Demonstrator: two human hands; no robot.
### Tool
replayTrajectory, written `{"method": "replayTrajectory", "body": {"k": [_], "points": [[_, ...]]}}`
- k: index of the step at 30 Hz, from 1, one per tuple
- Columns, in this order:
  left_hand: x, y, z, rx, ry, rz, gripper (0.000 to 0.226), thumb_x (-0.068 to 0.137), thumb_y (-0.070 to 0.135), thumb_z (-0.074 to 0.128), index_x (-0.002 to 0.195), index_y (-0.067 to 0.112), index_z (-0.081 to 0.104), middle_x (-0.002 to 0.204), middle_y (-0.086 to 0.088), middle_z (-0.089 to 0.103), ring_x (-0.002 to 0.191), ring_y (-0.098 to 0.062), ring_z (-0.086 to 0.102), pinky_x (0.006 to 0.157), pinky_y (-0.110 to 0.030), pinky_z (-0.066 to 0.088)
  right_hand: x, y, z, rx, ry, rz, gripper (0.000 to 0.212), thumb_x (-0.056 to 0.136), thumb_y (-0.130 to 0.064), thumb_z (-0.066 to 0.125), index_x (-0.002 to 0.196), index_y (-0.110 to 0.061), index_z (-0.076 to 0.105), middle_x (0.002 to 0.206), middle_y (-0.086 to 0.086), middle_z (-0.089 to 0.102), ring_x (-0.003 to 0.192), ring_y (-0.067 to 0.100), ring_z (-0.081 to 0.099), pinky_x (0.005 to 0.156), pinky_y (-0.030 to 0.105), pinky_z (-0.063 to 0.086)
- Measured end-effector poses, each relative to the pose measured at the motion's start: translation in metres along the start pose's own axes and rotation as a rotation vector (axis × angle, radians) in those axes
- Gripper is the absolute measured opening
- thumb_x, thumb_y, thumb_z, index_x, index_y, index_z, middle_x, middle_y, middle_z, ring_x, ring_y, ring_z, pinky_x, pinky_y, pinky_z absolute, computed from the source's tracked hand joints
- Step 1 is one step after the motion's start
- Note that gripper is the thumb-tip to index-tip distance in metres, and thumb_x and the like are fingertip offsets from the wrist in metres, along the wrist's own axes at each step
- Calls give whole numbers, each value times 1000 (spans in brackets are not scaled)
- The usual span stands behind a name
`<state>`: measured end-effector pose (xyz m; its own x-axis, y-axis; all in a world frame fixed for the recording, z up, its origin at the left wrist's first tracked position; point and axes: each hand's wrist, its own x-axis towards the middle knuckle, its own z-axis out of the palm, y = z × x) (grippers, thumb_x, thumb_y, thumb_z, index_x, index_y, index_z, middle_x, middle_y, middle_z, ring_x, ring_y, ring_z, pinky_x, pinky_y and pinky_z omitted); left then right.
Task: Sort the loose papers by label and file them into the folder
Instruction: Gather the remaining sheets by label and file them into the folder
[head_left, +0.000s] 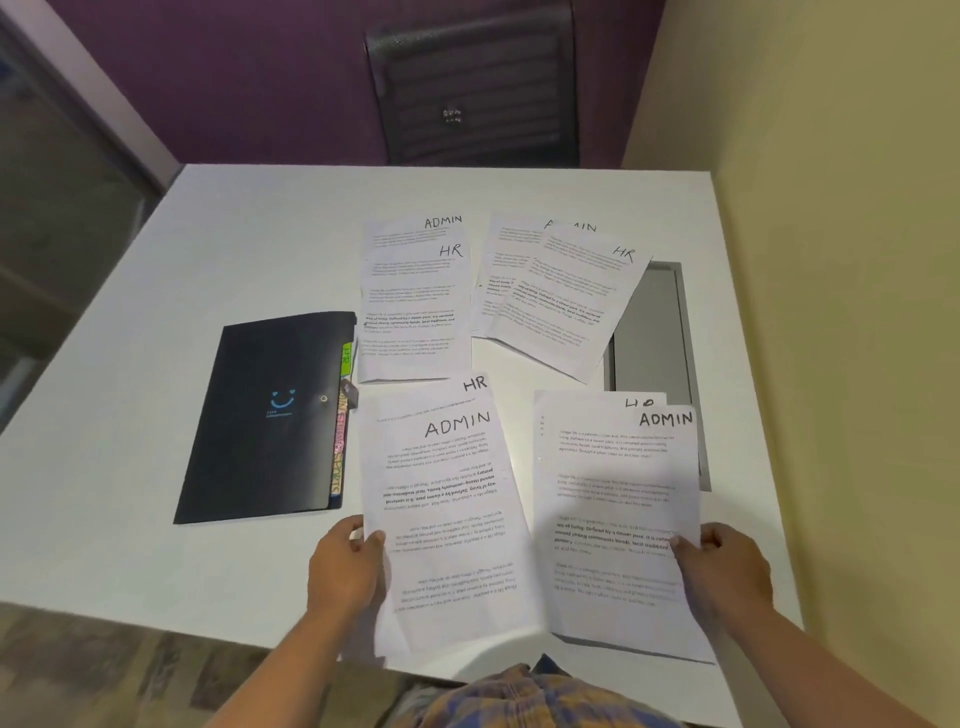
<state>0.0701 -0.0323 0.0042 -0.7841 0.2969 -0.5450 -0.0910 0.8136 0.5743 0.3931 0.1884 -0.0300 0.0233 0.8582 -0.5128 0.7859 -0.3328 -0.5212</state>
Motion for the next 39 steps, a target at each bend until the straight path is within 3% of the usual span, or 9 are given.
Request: {"method": "replayTrajectory", "body": {"k": [2,7,14,17,21,26,31,36,39], "points": [[-6,0,-1,-40,39,7,27,98,20,56,125,18,57,118,-6,67,108,-31,63,94,-46,52,-4,2,-2,139,-45,-45,15,90,-20,71,76,-13,68,74,5,71,68,23,66,59,32,48],[-18,1,-8,-220,60,6,16,100,12,52,108,18,64,95,-2,71,91,-27,68,81,-38,53,-6,11,-14,404,-68,-66,11,92,-18,68,97,-11,74,90,9,76,79,25,69,67,32,52],[-24,15,-10,-387,33,-27,16,100,14,51,110,19,63,99,-6,72,90,-28,69,82,-43,57,-8,-8,-27,691,-230,85,15,94,-19,65,101,-8,73,95,16,78,89,38,71,91,56,54],[-25,25,-7,-478,-6,-41,16,99,14,54,111,18,63,100,-6,73,92,-29,70,86,-45,57,-16,-25,-24,739,-399,49,32,86,-20,70,111,0,69,102,19,76,93,39,71,94,53,53],[-29,42,0,-599,-82,-46,17,97,11,58,112,15,66,102,-8,76,94,-30,71,90,-48,56,-27,-50,-7,647,-502,-83,72,53,-49,88,108,-4,73,101,14,78,95,35,73,91,47,55],[-42,62,9,-651,-190,5,13,97,13,58,104,15,69,97,-9,77,89,-28,71,85,-43,57,-42,-88,14,470,-524,-126,31,89,-43,69,102,-15,75,80,1,76,69,20,61,67,32,46],[-41,72,3,-631,-254,31,31,103,34,46,102,17,72,96,-1,78,90,-20,74,76,-31,58,-52,-109,21,410,-454,-169,12,93,-23,68,95,-14,75,79,1,78,63,17,68,58,32,49],[-22,70,-10,-569,-318,160,16,97,7,58,106,10,71,102,-9,77,97,-29,73,87,-41,57,-65,-122,23,494,-448,-238,16,90,-7,70,106,-9,73,83,-1,79,75,16,76,65,31,58],[-9,72,-23,-562,-367,198,22,95,2,58,112,10,69,103,-8,77,95,-26,74,82,-37,58,-73,-132,31,548,-393,-234,24,89,3,67,109,-8,72,97,8,79,90,27,76,81,47,60]]}}
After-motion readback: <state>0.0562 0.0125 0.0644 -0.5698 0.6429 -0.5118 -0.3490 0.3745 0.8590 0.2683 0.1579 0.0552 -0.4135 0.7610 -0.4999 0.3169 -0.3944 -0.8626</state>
